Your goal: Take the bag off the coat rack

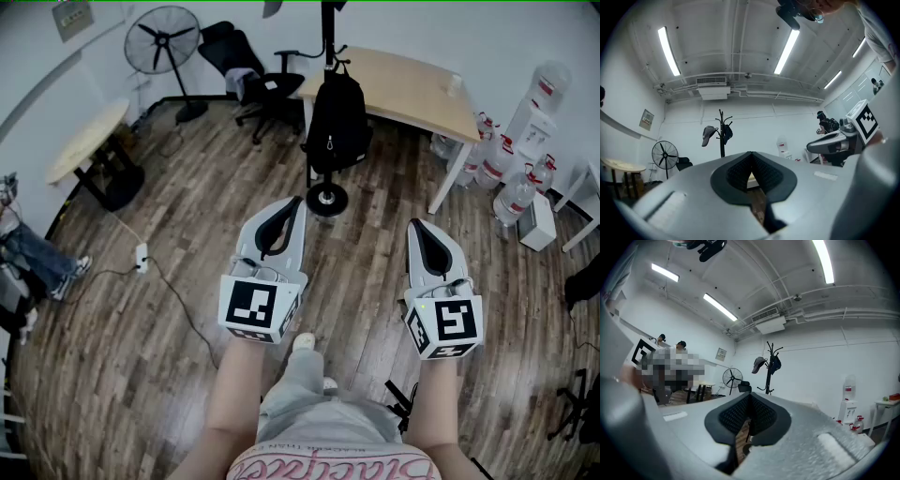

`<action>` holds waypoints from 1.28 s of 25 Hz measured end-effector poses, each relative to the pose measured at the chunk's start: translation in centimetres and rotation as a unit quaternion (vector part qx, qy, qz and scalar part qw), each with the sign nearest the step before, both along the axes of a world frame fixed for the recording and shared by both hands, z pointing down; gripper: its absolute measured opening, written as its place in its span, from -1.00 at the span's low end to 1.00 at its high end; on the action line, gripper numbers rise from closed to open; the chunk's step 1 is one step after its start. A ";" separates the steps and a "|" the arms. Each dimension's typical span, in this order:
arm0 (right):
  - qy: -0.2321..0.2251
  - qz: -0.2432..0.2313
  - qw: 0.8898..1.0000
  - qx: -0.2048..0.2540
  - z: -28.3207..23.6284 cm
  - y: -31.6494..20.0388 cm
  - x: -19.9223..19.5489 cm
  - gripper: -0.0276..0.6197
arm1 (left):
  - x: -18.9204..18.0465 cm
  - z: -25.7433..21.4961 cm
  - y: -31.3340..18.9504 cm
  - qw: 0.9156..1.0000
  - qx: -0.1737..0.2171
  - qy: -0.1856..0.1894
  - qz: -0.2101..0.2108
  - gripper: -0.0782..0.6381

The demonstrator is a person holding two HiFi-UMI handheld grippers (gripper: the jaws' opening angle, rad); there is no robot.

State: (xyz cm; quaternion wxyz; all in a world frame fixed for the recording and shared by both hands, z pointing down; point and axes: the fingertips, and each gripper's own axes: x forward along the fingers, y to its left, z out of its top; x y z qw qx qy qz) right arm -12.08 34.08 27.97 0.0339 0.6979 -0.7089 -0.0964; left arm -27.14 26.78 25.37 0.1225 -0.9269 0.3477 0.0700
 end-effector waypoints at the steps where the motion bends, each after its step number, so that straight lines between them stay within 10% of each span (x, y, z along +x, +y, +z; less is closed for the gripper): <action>1: -0.001 -0.001 1.000 0.002 -0.2 -0.1 0.1 -0.91 | 0.2 -0.1 -0.1 1.000 0.003 -0.001 0.001 -0.75; 32: -0.010 -0.001 1.000 0.003 -0.9 -19.8 7.5 -0.91 | 7.0 0.1 -21.8 1.000 -0.026 0.000 -0.004 -0.75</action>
